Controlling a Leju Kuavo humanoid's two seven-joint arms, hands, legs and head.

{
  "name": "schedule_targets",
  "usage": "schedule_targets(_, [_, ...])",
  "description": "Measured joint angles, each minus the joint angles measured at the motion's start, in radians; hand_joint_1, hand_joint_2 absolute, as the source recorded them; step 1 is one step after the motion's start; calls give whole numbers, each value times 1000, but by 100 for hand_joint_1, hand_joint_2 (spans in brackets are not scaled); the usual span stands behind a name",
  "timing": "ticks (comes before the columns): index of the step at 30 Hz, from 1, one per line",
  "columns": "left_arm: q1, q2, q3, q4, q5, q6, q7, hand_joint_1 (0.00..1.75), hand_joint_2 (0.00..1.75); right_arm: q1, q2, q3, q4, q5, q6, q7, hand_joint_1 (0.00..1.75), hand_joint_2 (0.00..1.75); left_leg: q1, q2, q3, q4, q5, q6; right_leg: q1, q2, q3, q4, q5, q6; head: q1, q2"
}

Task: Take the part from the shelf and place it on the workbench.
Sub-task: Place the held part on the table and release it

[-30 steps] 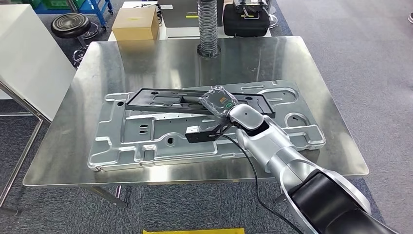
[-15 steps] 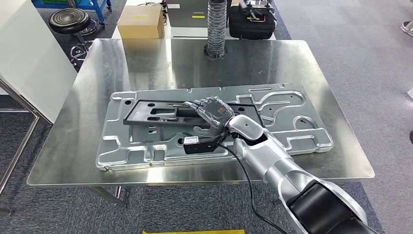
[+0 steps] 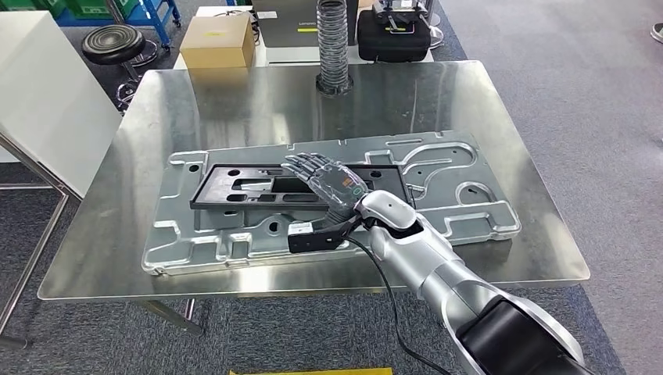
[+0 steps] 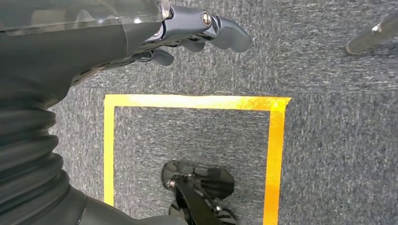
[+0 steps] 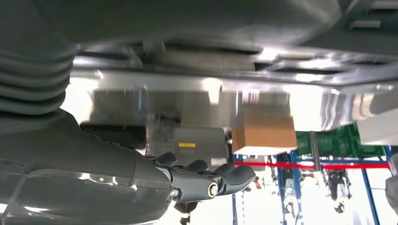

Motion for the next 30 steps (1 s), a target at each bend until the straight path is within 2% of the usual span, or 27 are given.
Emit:
schedule_targets(1, [1,0,0,0,0,0,0,0,87,7,0,0,0,-1,0,-1,0,0,0,0,-10,24,-2,-2,0,0,-1,2,0,0,0,0])
schedule_targets(2, [2,0,1,0,0,0,0,0,44,11,0,1,0,-2,-1,-1,0,0,1,0,1,5,16,-3,0,0,-1,5,-1,1,0,0])
schedule_targets(3, [2,1,1,0,0,0,0,0,0,14,0,1,-1,-6,-2,-2,0,0,1,1,31,-52,48,-3,0,1,-2,9,-3,2,0,0])
schedule_targets(5, [0,1,2,0,0,0,0,0,0,17,0,-1,-9,-31,-4,-11,0,0,1,1,105,-194,102,1,2,3,-5,21,-9,8,0,0])
schedule_targets(6, [-1,2,3,0,0,-1,0,0,0,19,-1,-4,-19,-60,-2,-21,0,0,0,1,126,-236,113,6,3,4,-7,26,-11,12,0,0])
schedule_targets(7, [-1,2,4,0,-1,-1,0,0,0,25,-2,-12,-38,-106,9,-33,0,0,-1,0,135,-255,113,12,5,4,-10,29,-12,17,0,0])
schedule_targets(9, [0,2,7,0,-2,-4,-3,0,0,47,-7,-40,-101,-247,50,-59,0,0,-2,-1,134,-256,115,25,5,5,-12,30,-11,25,0,0])
schedule_targets(11, [1,0,12,0,-3,-5,-12,0,0,80,-19,-89,-206,-446,96,-77,0,0,2,-1,134,-260,120,36,4,5,-20,51,-29,35,1,0])
schedule_targets(13, [1,-1,21,0,1,-5,-27,0,0,121,-35,-165,-361,-653,99,-83,0,0,4,-1,133,-263,123,44,-1,5,-64,151,-90,48,5,0])
schedule_targets(15, [3,-2,33,0,10,-2,-41,0,0,177,-53,-251,-545,-765,36,-81,0,0,4,-2,131,-262,123,46,-6,5,-129,294,-155,58,6,0])
schedule_targets(16, [4,-3,40,0,14,0,-46,0,0,210,-62,-290,-642,-776,-15,-80,0,0,4,-3,132,-262,122,47,-8,5,-147,330,-162,60,7,0])
schedule_targets(17, [6,-4,46,0,16,3,-50,0,0,245,-72,-329,-746,-772,-77,-81,0,0,3,-5,133,-262,122,47,-8,5,-145,326,-148,59,7,0])
schedule_targets(18, [7,-6,52,0,17,6,-52,0,0,282,-83,-367,-848,-757,-139,-85,0,0,3,-7,135,-262,121,47,-8,5,-124,281,-117,56,7,0])
schedule_targets(20, [8,-11,62,0,15,10,-53,0,0,367,-108,-430,-1032,-716,-245,-107,0,0,-1,-11,140,-261,119,46,-3,4,-49,127,-45,42,7,0])
schedule_targets(21, [9,-13,66,0,13,13,-53,0,0,415,-120,-454,-1109,-698,-283,-124,0,0,-2,-13,140,-261,118,44,0,3,-23,70,-24,36,7,0])
schedule_targets(22, [9,-15,71,0,11,15,-53,0,0,465,-129,-475,-1178,-683,-313,-143,0,0,-3,-13,140,-261,117,40,3,3,-8,35,-14,31,7,0])
schedule_targets(24, [10,-17,78,0,10,19,-52,0,0,557,-142,-508,-1290,-658,-345,-170,0,0,-3,-12,140,-264,118,30,5,4,-6,23,-10,26,8,0])
schedule_targets(26, [9,-18,83,0,9,20,-52,0,0,623,-147,-533,-1376,-632,-357,-180,0,0,-4,-6,140,-257,105,20,-2,3,-5,10,0,19,8,0])
schedule_targets(27, [8,-18,86,0,9,20,-52,0,0,646,-148,-543,-1409,-623,-359,-182,0,0,-4,-4,132,-233,81,17,-5,2,-5,3,6,14,6,0])
schedule_targets(28, [6,-18,90,0,9,20,-52,0,0,670,-148,-551,-1437,-616,-361,-183,0,0,-3,-1,118,-187,43,14,-7,1,-7,-1,11,11,4,0])
schedule_targets(30, [5,-19,96,0,12,20,-55,0,0,722,-146,-565,-1482,-605,-362,-184,0,0,-2,0,76,-57,-41,9,-7,-1,-17,-2,19,9,2,0])
